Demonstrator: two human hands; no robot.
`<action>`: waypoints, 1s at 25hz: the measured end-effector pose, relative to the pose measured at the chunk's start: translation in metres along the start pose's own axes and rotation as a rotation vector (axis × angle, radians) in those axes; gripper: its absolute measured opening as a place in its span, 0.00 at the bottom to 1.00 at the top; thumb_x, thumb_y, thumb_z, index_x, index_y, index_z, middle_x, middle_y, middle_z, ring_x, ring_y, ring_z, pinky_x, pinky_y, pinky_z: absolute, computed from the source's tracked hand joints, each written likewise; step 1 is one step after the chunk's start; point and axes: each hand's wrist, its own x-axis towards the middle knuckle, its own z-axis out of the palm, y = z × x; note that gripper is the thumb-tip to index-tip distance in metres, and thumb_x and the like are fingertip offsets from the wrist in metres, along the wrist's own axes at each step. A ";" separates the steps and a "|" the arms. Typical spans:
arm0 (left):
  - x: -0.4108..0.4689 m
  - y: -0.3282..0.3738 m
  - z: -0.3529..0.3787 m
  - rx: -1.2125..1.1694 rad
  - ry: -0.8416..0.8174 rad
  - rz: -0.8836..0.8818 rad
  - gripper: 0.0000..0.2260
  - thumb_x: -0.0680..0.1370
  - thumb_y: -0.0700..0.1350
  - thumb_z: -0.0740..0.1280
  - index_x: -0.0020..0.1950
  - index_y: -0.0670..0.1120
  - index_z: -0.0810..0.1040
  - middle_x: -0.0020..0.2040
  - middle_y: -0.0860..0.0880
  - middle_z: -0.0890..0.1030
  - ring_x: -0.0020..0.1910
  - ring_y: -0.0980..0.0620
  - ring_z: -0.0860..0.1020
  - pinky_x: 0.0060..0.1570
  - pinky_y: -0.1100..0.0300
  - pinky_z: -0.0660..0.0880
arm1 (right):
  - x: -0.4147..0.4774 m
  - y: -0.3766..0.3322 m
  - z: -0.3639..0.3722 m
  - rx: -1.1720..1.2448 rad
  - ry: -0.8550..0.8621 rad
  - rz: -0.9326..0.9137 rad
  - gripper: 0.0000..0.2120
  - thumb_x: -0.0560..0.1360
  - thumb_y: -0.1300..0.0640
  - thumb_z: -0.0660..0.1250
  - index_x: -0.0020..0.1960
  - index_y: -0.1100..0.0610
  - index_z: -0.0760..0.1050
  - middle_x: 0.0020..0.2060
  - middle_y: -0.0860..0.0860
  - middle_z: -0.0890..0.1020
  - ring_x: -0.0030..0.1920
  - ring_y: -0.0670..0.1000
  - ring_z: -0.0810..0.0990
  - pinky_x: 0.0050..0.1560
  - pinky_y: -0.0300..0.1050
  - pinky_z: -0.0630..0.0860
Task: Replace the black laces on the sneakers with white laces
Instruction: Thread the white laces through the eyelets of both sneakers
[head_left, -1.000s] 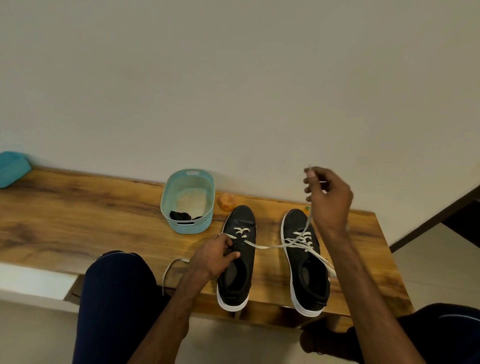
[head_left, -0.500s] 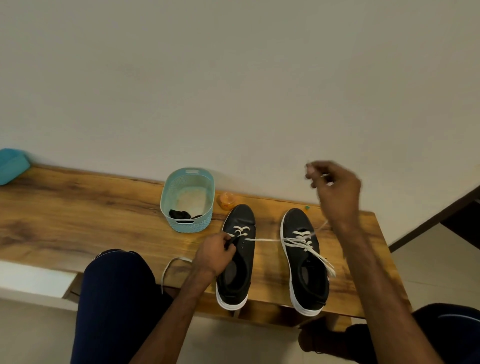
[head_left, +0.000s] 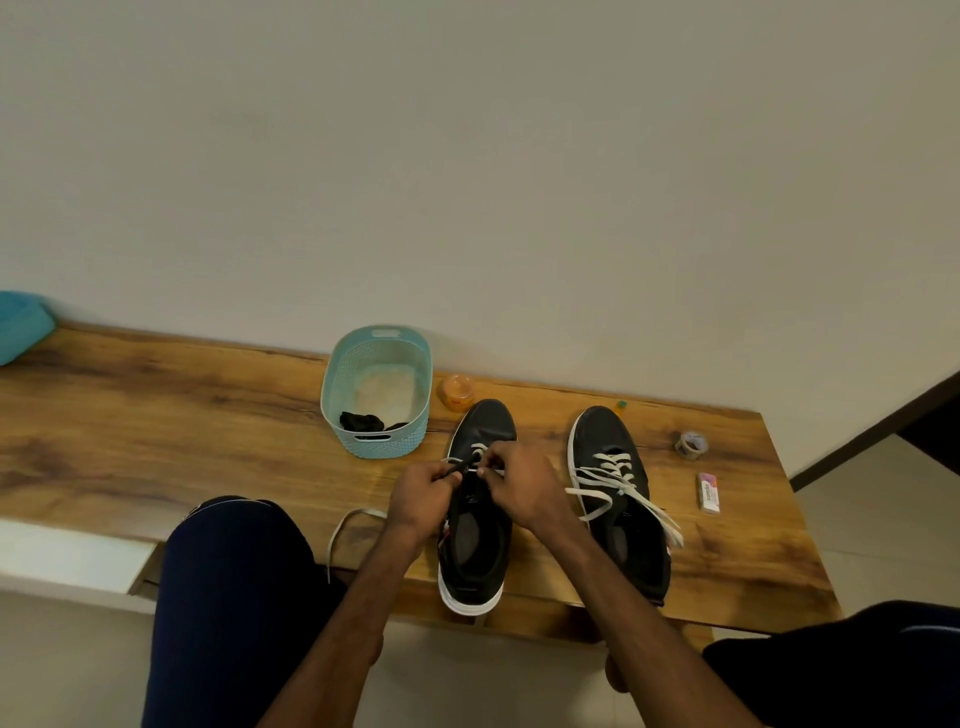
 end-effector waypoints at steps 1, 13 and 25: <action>0.000 0.000 0.000 -0.012 0.005 0.000 0.10 0.80 0.39 0.64 0.55 0.46 0.83 0.43 0.50 0.83 0.44 0.53 0.79 0.46 0.52 0.78 | 0.002 0.000 0.002 -0.013 0.007 0.011 0.04 0.76 0.54 0.69 0.49 0.51 0.81 0.44 0.48 0.84 0.46 0.50 0.81 0.47 0.49 0.79; 0.006 -0.006 0.005 -0.052 -0.027 0.045 0.09 0.82 0.43 0.62 0.53 0.46 0.82 0.37 0.53 0.80 0.37 0.56 0.78 0.37 0.62 0.72 | 0.002 0.000 0.014 0.043 0.046 0.020 0.03 0.77 0.56 0.69 0.47 0.54 0.80 0.46 0.51 0.81 0.47 0.50 0.78 0.47 0.48 0.75; -0.014 0.043 -0.016 -0.874 0.194 0.091 0.06 0.83 0.39 0.59 0.50 0.45 0.74 0.46 0.46 0.83 0.45 0.48 0.82 0.46 0.53 0.80 | -0.038 0.001 0.035 0.190 0.241 0.169 0.32 0.68 0.50 0.76 0.65 0.52 0.63 0.62 0.49 0.70 0.65 0.52 0.67 0.71 0.52 0.61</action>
